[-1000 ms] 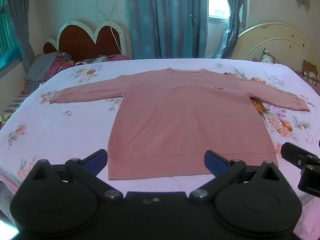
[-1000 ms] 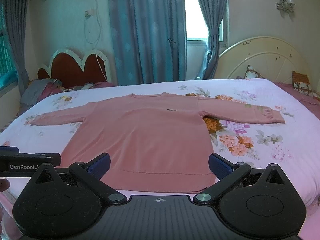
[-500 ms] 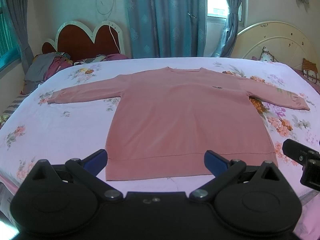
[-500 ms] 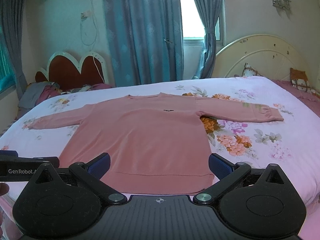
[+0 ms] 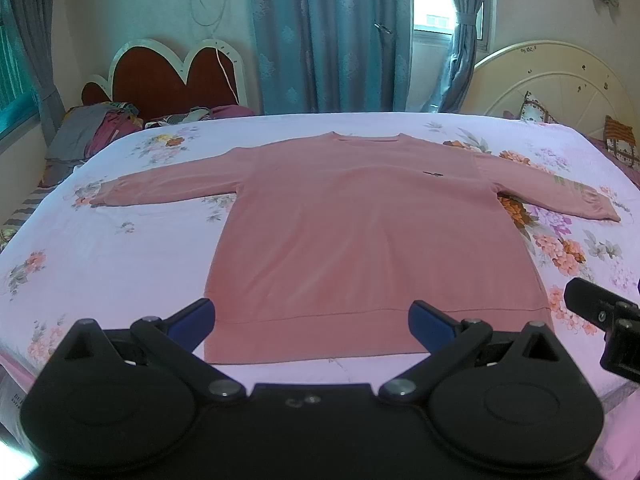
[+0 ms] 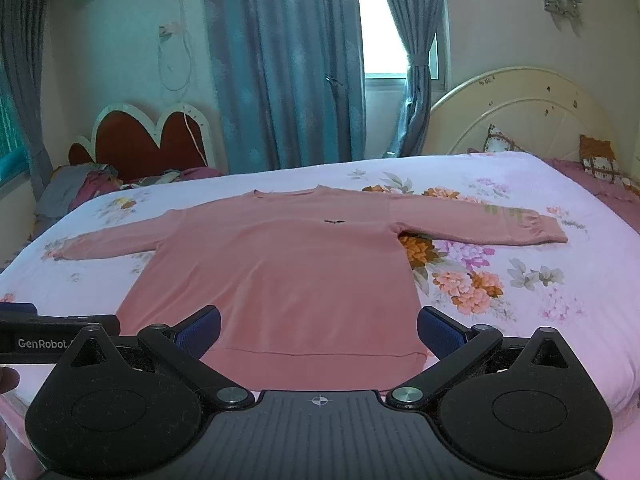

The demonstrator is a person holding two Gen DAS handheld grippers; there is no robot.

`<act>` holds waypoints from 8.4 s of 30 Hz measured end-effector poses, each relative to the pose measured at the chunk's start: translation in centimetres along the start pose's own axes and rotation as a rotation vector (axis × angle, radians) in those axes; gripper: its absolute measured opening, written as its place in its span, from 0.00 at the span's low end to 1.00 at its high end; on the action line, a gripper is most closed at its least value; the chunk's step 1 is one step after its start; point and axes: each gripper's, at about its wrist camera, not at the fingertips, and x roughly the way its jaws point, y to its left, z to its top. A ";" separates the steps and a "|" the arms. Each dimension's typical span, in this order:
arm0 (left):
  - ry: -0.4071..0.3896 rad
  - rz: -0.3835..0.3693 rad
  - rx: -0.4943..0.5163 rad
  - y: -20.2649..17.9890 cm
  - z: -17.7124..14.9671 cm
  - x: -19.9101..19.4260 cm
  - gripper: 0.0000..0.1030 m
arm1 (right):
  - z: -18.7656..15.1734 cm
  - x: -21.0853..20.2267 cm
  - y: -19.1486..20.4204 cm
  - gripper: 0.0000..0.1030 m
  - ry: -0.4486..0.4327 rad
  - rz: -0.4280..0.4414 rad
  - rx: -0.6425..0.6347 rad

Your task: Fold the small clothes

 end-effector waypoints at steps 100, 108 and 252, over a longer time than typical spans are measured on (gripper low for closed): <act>0.036 -0.122 0.036 -0.4 15.0 27.0 1.00 | 12.0 25.7 -10.6 1.00 -0.001 -0.265 0.118; 0.068 -0.105 0.059 -5.0 16.2 30.5 0.99 | 12.2 29.0 -20.9 0.99 0.032 -0.393 0.153; -0.040 -0.149 0.130 -3.9 19.3 42.4 0.51 | 13.5 47.1 -18.5 0.58 0.145 -0.165 0.152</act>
